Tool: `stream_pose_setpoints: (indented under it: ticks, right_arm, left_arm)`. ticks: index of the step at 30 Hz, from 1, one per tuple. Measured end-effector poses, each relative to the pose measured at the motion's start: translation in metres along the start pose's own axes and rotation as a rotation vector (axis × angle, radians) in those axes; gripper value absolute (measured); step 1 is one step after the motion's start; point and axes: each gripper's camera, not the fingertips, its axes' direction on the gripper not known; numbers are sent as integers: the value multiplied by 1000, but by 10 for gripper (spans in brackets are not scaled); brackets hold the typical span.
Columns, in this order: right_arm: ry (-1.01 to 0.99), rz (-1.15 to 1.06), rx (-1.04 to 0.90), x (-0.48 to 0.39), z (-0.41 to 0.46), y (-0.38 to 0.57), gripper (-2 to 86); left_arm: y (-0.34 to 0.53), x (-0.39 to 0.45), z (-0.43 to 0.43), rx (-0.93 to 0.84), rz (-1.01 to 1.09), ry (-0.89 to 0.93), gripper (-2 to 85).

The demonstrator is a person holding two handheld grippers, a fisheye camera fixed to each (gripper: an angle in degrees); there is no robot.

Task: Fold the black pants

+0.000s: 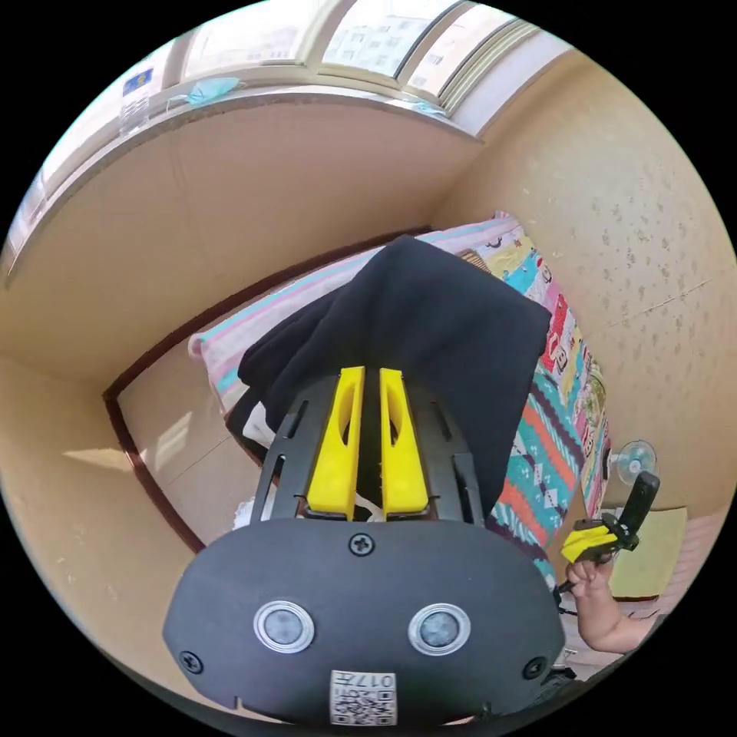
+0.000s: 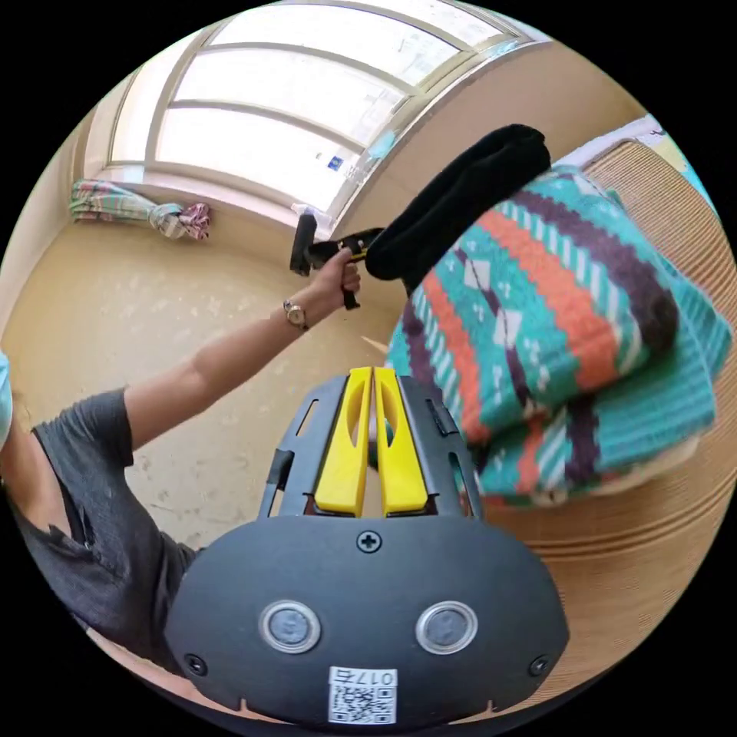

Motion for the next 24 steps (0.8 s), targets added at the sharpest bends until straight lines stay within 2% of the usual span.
stream_pose_setpoints:
  ticks: [3, 6, 9, 11, 13, 15, 16, 19, 21, 24]
  right_arm:
    - [-60, 211, -9, 13, -57, 122, 8]
    - [-117, 406, 134, 5, -129, 239, 7]
    - [-4, 545, 277, -32, -194, 324, 6]
    - [137, 618, 374, -74, -233, 373, 5]
    - [204, 670, 426, -99, -249, 403, 5]
    - [213, 723, 459, -115, -259, 432, 5]
    - [205, 753, 491, -124, -265, 451, 5]
    - [192, 782, 572, -145, -281, 500, 5]
    - [209, 821, 572, -152, -291, 533, 5]
    - [239, 900, 532, -154, -310, 592, 6]
  left_arm:
    - [25, -6, -22, 56, -24, 29, 38]
    - [51, 5, -42, 74, 17, 120, 45]
    - [111, 27, -51, 107, 37, 310, 48]
    - [156, 51, -41, 71, 52, 369, 43]
    - [205, 80, -17, -37, 31, 422, 32]
    - [270, 128, 28, -255, -23, 526, 13]
    - [287, 144, 39, -308, -20, 555, 8]
    - [369, 234, 91, -585, 79, 668, -5]
    - [432, 311, 119, -793, 285, 697, -8]
    - [498, 383, 129, -924, 582, 663, -10]
